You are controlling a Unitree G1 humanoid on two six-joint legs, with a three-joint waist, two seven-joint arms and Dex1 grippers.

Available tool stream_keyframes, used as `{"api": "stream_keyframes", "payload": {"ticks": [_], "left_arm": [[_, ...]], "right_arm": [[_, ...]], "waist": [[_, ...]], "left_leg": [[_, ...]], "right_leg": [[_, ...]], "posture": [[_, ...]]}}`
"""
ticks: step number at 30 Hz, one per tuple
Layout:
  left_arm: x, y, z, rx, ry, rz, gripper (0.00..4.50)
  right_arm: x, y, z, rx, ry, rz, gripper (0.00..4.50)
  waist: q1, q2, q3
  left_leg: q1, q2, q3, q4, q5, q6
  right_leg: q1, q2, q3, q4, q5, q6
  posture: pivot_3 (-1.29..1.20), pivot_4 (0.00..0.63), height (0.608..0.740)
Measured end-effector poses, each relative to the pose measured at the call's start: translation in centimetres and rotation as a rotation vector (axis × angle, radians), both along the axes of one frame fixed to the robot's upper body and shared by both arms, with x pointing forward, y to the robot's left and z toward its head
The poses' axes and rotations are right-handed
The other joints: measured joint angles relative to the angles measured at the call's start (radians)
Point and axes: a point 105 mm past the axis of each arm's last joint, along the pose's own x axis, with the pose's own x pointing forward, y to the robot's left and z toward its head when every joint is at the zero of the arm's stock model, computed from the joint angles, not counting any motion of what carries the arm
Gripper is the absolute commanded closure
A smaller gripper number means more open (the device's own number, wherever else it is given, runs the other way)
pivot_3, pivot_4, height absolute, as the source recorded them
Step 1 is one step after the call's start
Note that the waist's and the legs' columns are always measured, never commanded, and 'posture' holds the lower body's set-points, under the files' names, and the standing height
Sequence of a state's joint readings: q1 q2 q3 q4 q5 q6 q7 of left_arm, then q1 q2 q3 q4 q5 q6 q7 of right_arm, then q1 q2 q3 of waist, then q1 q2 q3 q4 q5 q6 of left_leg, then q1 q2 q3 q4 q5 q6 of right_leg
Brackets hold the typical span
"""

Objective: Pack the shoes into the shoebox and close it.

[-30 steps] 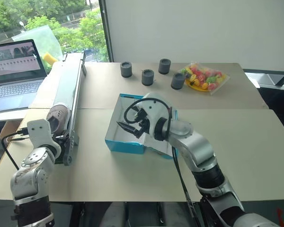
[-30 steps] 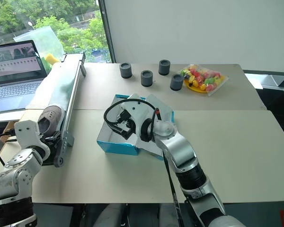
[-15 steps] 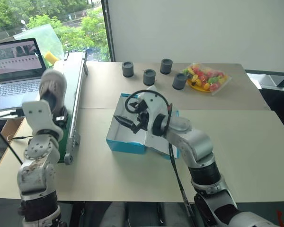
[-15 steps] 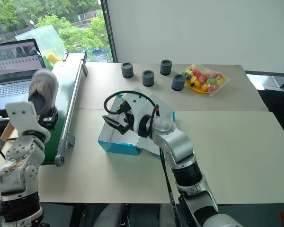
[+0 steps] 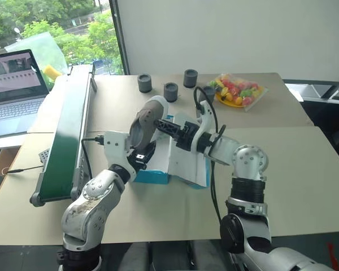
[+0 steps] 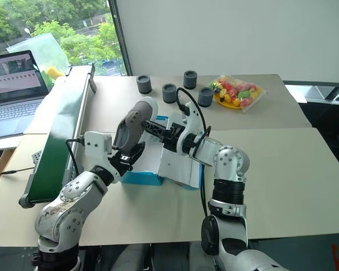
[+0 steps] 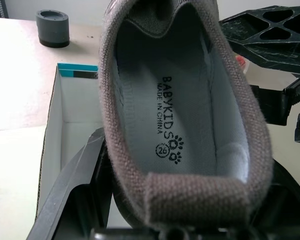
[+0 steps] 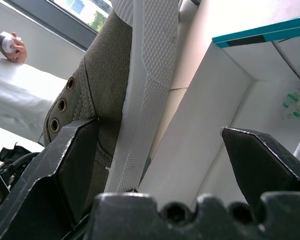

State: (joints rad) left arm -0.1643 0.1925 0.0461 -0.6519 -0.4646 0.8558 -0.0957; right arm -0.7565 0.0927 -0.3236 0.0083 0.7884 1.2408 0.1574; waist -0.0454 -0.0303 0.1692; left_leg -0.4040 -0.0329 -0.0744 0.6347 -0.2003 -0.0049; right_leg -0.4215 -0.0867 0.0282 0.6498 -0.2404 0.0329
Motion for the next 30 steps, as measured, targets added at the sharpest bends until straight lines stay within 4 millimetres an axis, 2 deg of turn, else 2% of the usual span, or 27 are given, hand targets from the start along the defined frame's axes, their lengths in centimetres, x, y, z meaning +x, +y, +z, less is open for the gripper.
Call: {"api": "stream_keyframes", "payload": {"ticks": [13,14,16,24,26,30], "left_arm": [[-0.2,-1.0,-0.1,0.01,0.024,-0.067,1.91],[-0.2,-1.1,-0.1,0.008,0.024,-0.07,1.92],[-0.3,-1.4,-0.2,0.005,0.028,-0.088,1.92],[-0.3,-1.6,0.2,-0.002,0.012,-0.092,1.92],[-0.3,-1.5,0.3,-0.002,0.009,-0.091,1.92],[-0.3,-1.5,0.3,-0.003,0.01,-0.09,1.92]], "right_arm": [[-0.1,0.3,0.5,0.058,0.045,0.002,0.0],[-0.2,0.4,0.6,0.072,0.047,0.009,0.52],[-0.2,0.5,1.0,0.091,0.044,0.012,0.92],[0.0,0.5,1.1,0.097,0.058,-0.018,3.59],[0.1,0.5,1.2,0.099,0.059,-0.021,3.9],[0.0,0.6,1.2,0.098,0.06,-0.022,3.95]], "waist": [[0.002,0.0,0.0],[0.002,0.0,0.0],[0.003,0.0,0.0],[0.002,0.0,0.0],[0.002,0.0,0.0],[0.002,0.0,0.0]], "left_leg": [[-0.001,0.0,0.001,0.001,0.0,0.0],[-0.001,0.0,0.001,0.001,0.0,0.0],[-0.001,0.0,0.001,0.001,0.0,0.0],[-0.001,0.0,0.002,0.001,0.0,0.0],[-0.001,0.0,0.002,0.001,0.0,0.0],[-0.001,0.0,0.002,0.001,0.0,0.0]], "right_leg": [[0.0,0.0,0.0,0.0,0.0,0.0],[0.0,0.0,0.0,-0.001,0.0,0.0],[0.0,0.0,0.0,-0.001,0.0,0.001],[0.0,0.0,0.0,-0.001,0.0,0.001],[0.0,0.0,0.0,-0.001,0.0,0.001],[0.0,0.0,0.0,-0.001,0.0,0.0]], "posture": [[0.0,0.15,0.74],[0.0,0.15,0.74],[0.0,0.15,0.74],[0.0,0.15,0.74],[0.0,0.15,0.74],[0.0,0.15,0.74]]}}
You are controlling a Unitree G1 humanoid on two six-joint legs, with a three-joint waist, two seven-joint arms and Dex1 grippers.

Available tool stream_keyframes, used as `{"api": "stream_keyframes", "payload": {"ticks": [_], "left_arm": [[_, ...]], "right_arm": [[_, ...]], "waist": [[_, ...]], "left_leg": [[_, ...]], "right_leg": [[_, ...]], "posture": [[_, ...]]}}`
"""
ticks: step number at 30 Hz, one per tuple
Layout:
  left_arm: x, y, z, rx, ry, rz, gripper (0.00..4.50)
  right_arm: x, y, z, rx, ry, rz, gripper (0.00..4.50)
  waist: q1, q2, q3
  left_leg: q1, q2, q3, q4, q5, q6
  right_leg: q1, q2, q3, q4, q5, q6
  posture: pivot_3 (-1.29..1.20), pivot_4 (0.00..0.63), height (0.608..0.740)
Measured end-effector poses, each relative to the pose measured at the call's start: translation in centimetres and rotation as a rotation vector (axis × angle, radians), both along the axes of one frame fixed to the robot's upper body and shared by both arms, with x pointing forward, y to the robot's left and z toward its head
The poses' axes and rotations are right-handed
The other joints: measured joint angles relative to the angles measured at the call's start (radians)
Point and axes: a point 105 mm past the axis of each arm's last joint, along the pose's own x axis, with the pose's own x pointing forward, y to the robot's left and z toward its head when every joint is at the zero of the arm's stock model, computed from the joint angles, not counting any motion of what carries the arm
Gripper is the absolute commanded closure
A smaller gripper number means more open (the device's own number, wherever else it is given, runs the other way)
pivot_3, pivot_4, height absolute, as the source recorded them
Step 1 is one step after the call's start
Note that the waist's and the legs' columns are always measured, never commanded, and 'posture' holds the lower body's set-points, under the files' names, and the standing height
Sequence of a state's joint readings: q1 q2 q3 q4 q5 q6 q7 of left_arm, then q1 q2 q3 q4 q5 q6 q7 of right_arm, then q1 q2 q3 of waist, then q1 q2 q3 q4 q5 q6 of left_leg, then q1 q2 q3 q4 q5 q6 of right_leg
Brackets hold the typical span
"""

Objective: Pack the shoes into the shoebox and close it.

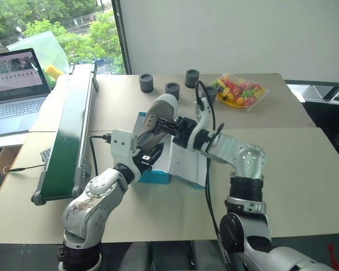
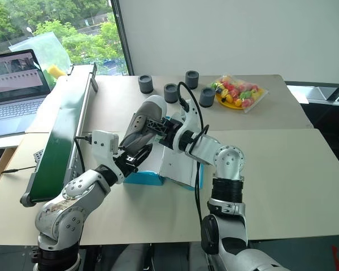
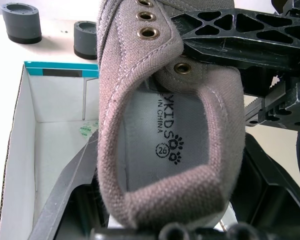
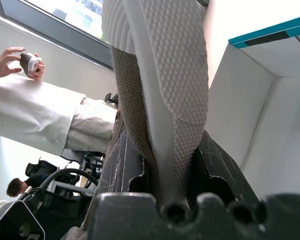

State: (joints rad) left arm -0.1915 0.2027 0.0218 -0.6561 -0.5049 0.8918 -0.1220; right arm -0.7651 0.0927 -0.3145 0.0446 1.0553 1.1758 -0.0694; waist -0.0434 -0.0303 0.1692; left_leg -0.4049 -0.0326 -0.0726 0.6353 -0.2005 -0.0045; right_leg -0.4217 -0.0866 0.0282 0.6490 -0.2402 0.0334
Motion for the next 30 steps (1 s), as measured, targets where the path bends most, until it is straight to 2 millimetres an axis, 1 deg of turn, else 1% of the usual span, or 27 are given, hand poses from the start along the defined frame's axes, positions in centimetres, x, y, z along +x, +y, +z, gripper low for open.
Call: {"api": "stream_keyframes", "payload": {"ticks": [2,4,5,6,7,12,14,15,16,18,20,21,23,26,27,28,30], "left_arm": [[0.0,0.1,0.1,0.004,-0.003,0.001,1.92],[-0.1,0.2,0.2,0.013,-0.008,0.002,0.97],[-0.1,0.2,0.1,0.022,-0.008,0.001,0.75],[-0.1,0.3,-0.1,0.038,-0.004,0.001,0.31],[-0.2,0.1,-0.2,0.046,-0.002,-0.004,0.01],[-0.4,0.4,-0.6,0.068,0.006,0.001,0.01],[-0.8,0.9,-1.0,0.094,0.012,0.011,0.01],[-1.1,1.1,-1.4,0.11,0.022,0.01,0.01],[-1.6,1.2,-1.7,0.127,0.028,-0.003,0.01],[-2.8,1.8,-2.4,0.172,0.048,-0.02,0.01],[-3.3,2.5,-2.6,0.185,0.057,-0.012,0.01],[-3.5,2.7,-2.5,0.197,0.054,-0.023,0.01],[-4.0,3.0,-2.0,0.237,0.032,-0.052,0.01],[-4.9,4.0,-0.9,0.3,0.002,-0.107,0.01],[-5.2,4.7,-0.6,0.337,0.0,-0.125,0.01],[-5.8,6.0,-0.2,0.393,-0.002,-0.152,0.01],[-6.5,7.5,0.5,0.476,-0.003,-0.185,0.01]], "right_arm": [[-0.1,0.1,0.1,0.005,-0.002,0.003,3.95],[-0.1,0.2,0.2,0.008,-0.002,0.006,3.95],[-0.1,0.3,0.3,0.013,-0.003,0.01,3.95],[-0.3,0.6,0.3,0.013,-0.006,0.023,3.95],[-0.4,0.8,0.3,0.007,-0.008,0.031,3.95],[-0.2,1.3,0.2,-0.009,-0.013,0.026,3.95],[0.8,1.3,0.2,-0.022,0.007,-0.001,3.95],[2.0,0.8,0.9,-0.042,0.001,-0.05,3.95],[2.7,0.6,1.6,-0.062,-0.015,-0.08,3.95],[4.7,-0.9,3.4,-0.135,-0.036,-0.165,3.95],[5.9,-2.1,3.9,-0.173,-0.008,-0.225,3.95],[6.3,-2.3,3.5,-0.197,0.026,-0.234,3.95],[6.2,-2.1,1.8,-0.256,0.099,-0.208,3.95],[5.2,-0.7,-0.9,-0.348,0.207,-0.124,3.95],[4.8,-0.2,-1.3,-0.371,0.227,-0.098,3.95],[4.2,0.5,-1.6,-0.39,0.252,-0.069,3.95],[3.6,1.1,-2.0,-0.413,0.28,-0.044,3.95]], "waist": [[0.0,0.0,0.0],[0.0,0.0,0.0],[0.0,0.0,0.0],[-0.001,0.0,0.0],[0.0,0.0,0.0],[-0.002,0.0,0.0],[-0.004,0.0,0.0],[-0.004,0.0,0.0],[-0.003,0.001,0.0],[0.0,0.001,0.0],[0.007,0.001,0.0],[0.007,0.001,0.0],[0.003,0.001,0.0],[-0.007,0.001,0.001],[-0.009,0.001,0.001],[-0.012,0.001,0.001],[-0.014,0.002,0.001]], "left_leg": [[0.0,0.0,0.0,0.0,0.0,0.0],[0.0,0.0,0.0,0.0,0.0,0.0],[0.0,0.0,0.0,0.0,0.0,0.0],[0.0,0.0,0.0,0.0,0.0,0.0],[0.0,0.0,0.0,0.0,0.0,0.0],[0.0,0.0,0.0,0.0,0.0,0.0],[0.0,0.0,0.0,0.0,0.0,0.0],[0.0,0.0,0.001,0.0,0.0,0.0],[0.0,0.0,0.001,0.0,0.0,0.0],[0.0,0.0,0.002,-0.001,0.0,0.0],[0.0,0.001,0.002,-0.001,0.0,0.0],[0.0,0.001,0.002,-0.001,0.0,0.0],[0.0,0.001,0.003,-0.001,0.0,0.001],[0.0,0.006,0.007,-0.002,-0.001,0.001],[0.0,0.009,0.008,-0.001,-0.001,0.001],[0.0,0.011,0.01,-0.002,-0.001,0.002],[0.001,0.012,0.012,-0.002,-0.001,0.002]], "right_leg": [[0.0,0.0,0.0,0.0,0.0,0.0],[0.0,0.0,0.0,0.0,0.0,0.0],[0.0,0.0,0.0,0.0,0.0,0.0],[0.0,0.0,0.0,0.0,0.0,0.0],[0.0,0.0,0.0,0.0,0.0,0.0],[0.0,0.0,0.0,0.0,0.0,0.0],[-0.001,0.0,0.001,0.0,0.0,0.0],[-0.001,0.001,0.002,0.001,0.0,0.0],[-0.001,0.001,0.002,0.0,0.0,0.0],[-0.001,0.001,0.001,-0.001,0.0,0.0],[0.0,0.001,0.001,-0.002,0.0,0.0],[0.0,0.001,0.001,-0.002,0.0,0.0],[0.0,0.001,0.001,-0.002,0.0,0.0],[-0.002,0.005,0.005,-0.001,0.001,-0.002],[-0.003,0.008,0.006,-0.002,0.002,-0.003],[-0.004,0.01,0.007,-0.002,0.002,-0.004],[-0.004,0.01,0.008,-0.002,0.002,-0.004]], "posture": [[0.0,0.15,0.74],[0.0,0.15,0.74],[0.0,0.15,0.74],[0.0,0.15,0.74],[0.0,0.15,0.74],[0.0,0.15,0.74],[0.0,0.15,0.74],[0.0,0.15,0.74],[0.0,0.15,0.74],[0.0,0.15,0.74],[0.0,0.15,0.74],[0.0,0.15,0.74],[0.0,0.15,0.74],[0.0,0.15,0.74],[0.0,0.15,0.74],[0.0,0.15,0.74],[0.0,0.15,0.74]]}}
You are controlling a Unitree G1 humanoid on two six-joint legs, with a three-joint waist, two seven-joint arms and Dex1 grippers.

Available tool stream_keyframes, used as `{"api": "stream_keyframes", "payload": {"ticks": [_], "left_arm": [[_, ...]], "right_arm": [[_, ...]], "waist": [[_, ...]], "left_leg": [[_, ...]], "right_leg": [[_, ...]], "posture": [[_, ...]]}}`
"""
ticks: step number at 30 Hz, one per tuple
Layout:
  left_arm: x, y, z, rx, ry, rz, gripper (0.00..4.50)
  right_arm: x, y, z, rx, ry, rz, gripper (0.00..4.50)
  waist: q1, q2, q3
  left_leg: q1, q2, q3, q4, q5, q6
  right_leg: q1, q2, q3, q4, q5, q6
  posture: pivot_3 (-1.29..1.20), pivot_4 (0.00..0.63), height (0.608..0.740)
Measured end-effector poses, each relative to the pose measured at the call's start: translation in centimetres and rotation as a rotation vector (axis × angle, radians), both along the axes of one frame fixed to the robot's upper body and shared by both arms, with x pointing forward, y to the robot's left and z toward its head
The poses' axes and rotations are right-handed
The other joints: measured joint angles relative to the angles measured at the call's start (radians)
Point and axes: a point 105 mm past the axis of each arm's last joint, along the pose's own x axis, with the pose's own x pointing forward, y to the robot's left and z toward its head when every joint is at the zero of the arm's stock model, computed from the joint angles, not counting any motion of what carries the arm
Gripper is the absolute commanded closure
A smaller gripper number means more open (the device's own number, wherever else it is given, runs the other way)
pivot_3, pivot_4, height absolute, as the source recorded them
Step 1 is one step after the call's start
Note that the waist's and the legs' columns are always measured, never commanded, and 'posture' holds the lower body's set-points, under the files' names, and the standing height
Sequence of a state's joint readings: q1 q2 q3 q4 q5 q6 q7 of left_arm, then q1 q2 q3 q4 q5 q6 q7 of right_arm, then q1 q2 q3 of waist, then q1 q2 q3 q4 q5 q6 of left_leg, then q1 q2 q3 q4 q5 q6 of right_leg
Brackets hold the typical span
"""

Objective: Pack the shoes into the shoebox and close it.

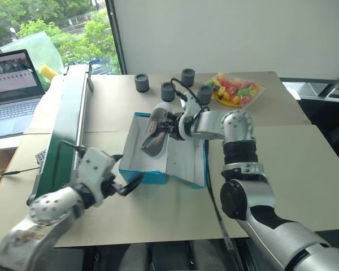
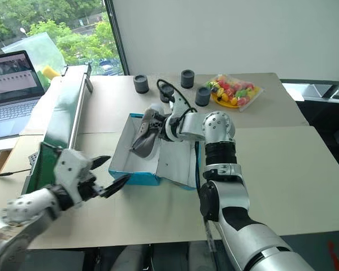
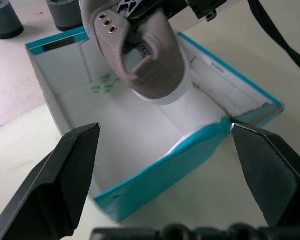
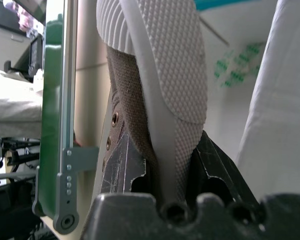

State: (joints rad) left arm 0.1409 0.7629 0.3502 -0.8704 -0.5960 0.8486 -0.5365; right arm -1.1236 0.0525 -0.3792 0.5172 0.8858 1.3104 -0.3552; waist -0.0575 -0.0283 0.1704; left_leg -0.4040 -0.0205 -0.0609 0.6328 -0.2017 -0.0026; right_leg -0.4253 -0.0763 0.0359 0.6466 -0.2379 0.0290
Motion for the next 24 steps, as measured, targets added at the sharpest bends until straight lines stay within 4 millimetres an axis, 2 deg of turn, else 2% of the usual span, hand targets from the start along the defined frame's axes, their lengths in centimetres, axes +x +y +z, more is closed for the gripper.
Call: {"api": "stream_keyframes", "payload": {"ticks": [5,14,24], "left_arm": [[-1.1,1.2,1.3,0.069,0.014,-0.099,0.01],[-1.5,1.6,1.6,0.076,0.015,-0.13,0.01],[-1.5,1.1,1.5,0.063,0.014,-0.132,0.01]], "right_arm": [[-0.8,0.7,-1.6,-0.097,0.039,0.004,3.95],[-0.1,-1.0,-4.9,-0.301,0.026,-0.09,3.95],[-0.4,0.1,-5.5,-0.387,-0.043,0.001,3.95]], "waist": [[0.001,0.0,0.0],[-0.014,0.0,0.0],[-0.012,0.0,0.0]], "left_leg": [[0.0,0.0,0.002,0.001,0.0,0.0],[0.001,0.001,0.005,0.0,0.0,0.0],[0.001,0.002,0.005,-0.001,0.0,0.0]], "right_leg": [[0.001,0.0,0.001,-0.002,0.001,0.001],[0.0,0.001,0.003,-0.002,0.001,0.001],[0.0,0.001,0.004,-0.001,0.001,0.001]], "posture": [[0.0,0.15,0.74],[0.0,0.15,0.74],[0.0,0.15,0.74]]}}
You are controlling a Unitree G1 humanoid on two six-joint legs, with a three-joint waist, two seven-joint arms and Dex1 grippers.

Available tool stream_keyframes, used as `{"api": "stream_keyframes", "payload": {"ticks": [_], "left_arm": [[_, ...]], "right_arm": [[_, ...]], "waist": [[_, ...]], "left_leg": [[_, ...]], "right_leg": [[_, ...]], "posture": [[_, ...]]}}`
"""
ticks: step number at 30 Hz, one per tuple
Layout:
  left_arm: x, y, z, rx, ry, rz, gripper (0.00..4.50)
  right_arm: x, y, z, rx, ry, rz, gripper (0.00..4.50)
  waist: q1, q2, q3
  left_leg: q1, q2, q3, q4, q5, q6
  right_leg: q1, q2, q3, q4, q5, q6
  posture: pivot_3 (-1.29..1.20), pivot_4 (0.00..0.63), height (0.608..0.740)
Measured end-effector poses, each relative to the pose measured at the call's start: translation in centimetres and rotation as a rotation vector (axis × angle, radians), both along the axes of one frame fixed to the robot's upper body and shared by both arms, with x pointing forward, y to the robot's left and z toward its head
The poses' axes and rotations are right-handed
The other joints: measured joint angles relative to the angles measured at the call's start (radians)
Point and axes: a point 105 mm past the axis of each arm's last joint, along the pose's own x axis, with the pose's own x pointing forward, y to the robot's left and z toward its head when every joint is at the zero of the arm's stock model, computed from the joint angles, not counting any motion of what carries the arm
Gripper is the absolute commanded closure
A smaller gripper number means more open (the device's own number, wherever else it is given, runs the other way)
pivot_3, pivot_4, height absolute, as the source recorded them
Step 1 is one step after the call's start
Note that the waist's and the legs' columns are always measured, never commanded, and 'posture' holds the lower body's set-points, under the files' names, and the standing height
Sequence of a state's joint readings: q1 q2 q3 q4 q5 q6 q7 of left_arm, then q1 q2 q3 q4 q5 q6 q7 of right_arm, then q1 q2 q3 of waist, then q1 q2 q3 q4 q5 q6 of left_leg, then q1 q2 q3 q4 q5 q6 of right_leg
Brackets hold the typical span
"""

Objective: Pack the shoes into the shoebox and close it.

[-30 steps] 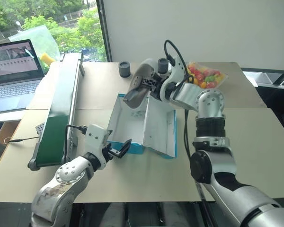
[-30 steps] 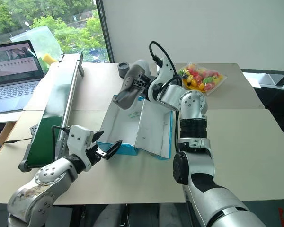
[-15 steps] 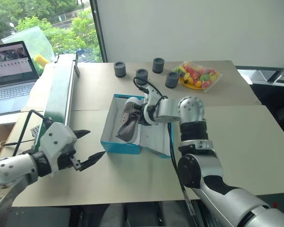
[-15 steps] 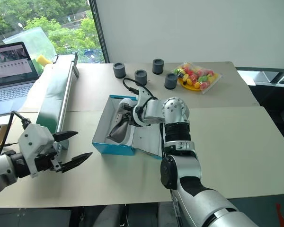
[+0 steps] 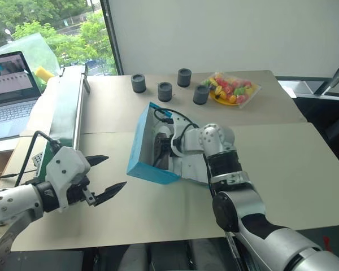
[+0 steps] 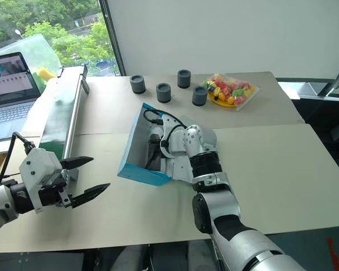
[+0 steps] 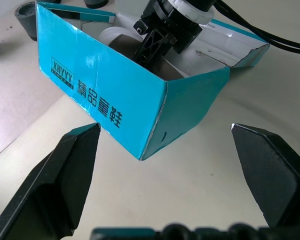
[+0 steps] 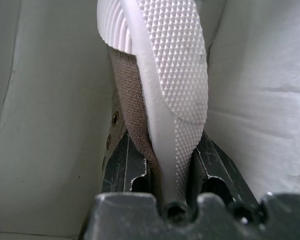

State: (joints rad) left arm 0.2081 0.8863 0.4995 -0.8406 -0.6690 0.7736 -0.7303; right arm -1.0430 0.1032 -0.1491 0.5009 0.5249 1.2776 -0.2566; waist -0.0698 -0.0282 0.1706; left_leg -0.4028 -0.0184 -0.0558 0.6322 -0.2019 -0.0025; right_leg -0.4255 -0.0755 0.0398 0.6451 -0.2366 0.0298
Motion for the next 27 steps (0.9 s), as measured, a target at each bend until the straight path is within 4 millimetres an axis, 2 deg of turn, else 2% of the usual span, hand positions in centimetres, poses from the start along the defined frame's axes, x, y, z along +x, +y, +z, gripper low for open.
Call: {"api": "stream_keyframes", "payload": {"ticks": [2,7,15,20,25,27], "left_arm": [[0.0,-0.1,0.0,-0.001,0.0,0.0,0.0],[0.3,-0.3,0.2,-0.004,-0.016,0.001,0.0],[0.4,-0.4,0.3,-0.006,-0.023,-0.001,0.0],[0.5,-0.6,0.4,-0.009,-0.029,-0.007,0.0],[0.6,-0.6,0.4,-0.009,-0.031,-0.004,0.0],[0.6,-0.6,0.4,-0.009,-0.032,0.0,0.0]], "right_arm": [[0.0,0.1,0.0,-0.001,-0.003,0.007,3.02],[0.1,0.2,0.4,0.001,-0.018,0.017,1.4],[0.5,1.3,3.0,0.031,-0.095,0.056,1.4],[0.9,2.7,7.4,0.064,-0.261,0.101,1.4],[1.1,2.8,8.6,0.053,-0.331,0.116,1.4],[1.2,3.1,9.5,0.064,-0.41,0.152,1.4]], "waist": [[0.0,0.0,0.0],[0.0,0.0,0.0],[0.0,0.0,0.0],[0.0,0.0,0.0],[0.001,0.0,0.0],[0.001,0.0,0.0]], "left_leg": [[0.0,0.0,0.0,0.0,0.0,0.0],[0.0,0.0,0.0,0.0,0.0,0.0],[0.0,0.0,0.0,0.0,0.0,0.0],[0.001,0.0,0.0,0.0,0.0,0.0],[0.0,0.0,0.0,0.0,0.0,0.0],[0.0,0.0,0.0,0.0,0.0,0.0]], "right_leg": [[0.0,0.0,0.0,0.0,0.0,0.0],[0.0,0.0,0.0,0.0,0.0,0.0],[0.0,0.0,0.0,0.0,0.0,0.0],[0.0,0.001,0.0,0.0,0.0,0.0],[0.0,0.0,0.0,0.0,0.0,0.0],[0.0,0.0,0.0,0.0,0.0,0.0]], "posture": [[0.0,0.15,0.74],[0.0,0.15,0.74],[0.0,0.15,0.74],[0.0,0.15,0.74],[0.0,0.15,0.74],[0.0,0.15,0.74]]}}
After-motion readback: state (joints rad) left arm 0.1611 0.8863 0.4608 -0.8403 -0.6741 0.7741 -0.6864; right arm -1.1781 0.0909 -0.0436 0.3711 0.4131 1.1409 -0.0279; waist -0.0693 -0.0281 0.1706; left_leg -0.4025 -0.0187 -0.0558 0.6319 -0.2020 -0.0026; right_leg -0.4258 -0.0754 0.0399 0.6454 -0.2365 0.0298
